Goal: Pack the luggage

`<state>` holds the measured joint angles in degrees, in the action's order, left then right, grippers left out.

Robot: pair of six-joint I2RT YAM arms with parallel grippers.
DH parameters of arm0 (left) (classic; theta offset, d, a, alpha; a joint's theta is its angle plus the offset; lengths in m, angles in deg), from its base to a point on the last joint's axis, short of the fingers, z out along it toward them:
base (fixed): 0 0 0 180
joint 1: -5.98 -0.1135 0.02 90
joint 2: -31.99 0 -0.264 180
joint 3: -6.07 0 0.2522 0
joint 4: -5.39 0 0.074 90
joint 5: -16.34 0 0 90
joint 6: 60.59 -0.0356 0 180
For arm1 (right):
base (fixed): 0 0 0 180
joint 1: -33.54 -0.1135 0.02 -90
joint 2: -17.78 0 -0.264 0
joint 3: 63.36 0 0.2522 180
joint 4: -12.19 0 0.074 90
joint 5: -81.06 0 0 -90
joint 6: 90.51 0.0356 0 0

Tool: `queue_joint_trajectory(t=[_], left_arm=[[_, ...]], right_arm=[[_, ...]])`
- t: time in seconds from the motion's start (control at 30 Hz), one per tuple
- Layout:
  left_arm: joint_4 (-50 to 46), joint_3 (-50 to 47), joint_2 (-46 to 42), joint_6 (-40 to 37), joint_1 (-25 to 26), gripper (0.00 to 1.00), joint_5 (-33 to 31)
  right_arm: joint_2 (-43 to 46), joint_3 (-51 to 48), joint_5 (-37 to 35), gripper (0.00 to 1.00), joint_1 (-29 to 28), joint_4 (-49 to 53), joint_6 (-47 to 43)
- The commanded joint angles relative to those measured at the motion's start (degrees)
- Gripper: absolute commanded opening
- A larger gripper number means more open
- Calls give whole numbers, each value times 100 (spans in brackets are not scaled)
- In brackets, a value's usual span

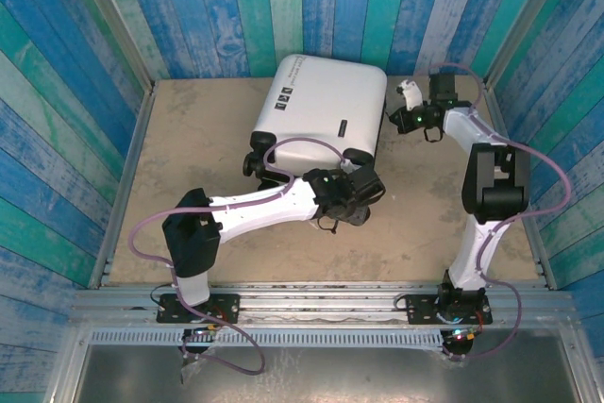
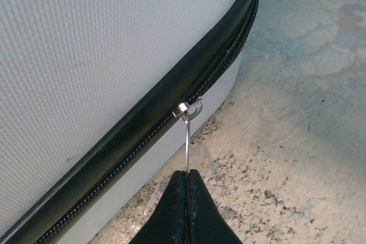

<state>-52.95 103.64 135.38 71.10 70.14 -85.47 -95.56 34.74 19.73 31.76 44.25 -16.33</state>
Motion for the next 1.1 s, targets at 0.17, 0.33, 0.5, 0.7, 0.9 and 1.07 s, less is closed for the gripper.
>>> queue_joint_trajectory(t=[0.17, 0.33, 0.5, 0.7, 0.9, 1.07], left_arm=[[424, -113, -145, -621, -88, 0, 59], [410, -240, -358, -793, -97, 0, -49], [393, -389, -561, -803, -123, 0, -86], [422, -483, -719, -818, -150, 0, -76], [441, -480, -768, -939, -150, 0, -8], [441, -492, -800, -1018, -150, 0, 12]], right_arm=[[110, -51, -58, 45, -45, 201, 163], [17, 22, 374, 57, 134, 4, 586], [-210, 72, 432, 57, 173, -203, 632], [-458, 196, 711, 55, 187, -326, 498], [-721, 490, 887, 54, 187, -279, 183], [-953, 823, 950, 51, 187, -231, 189]])
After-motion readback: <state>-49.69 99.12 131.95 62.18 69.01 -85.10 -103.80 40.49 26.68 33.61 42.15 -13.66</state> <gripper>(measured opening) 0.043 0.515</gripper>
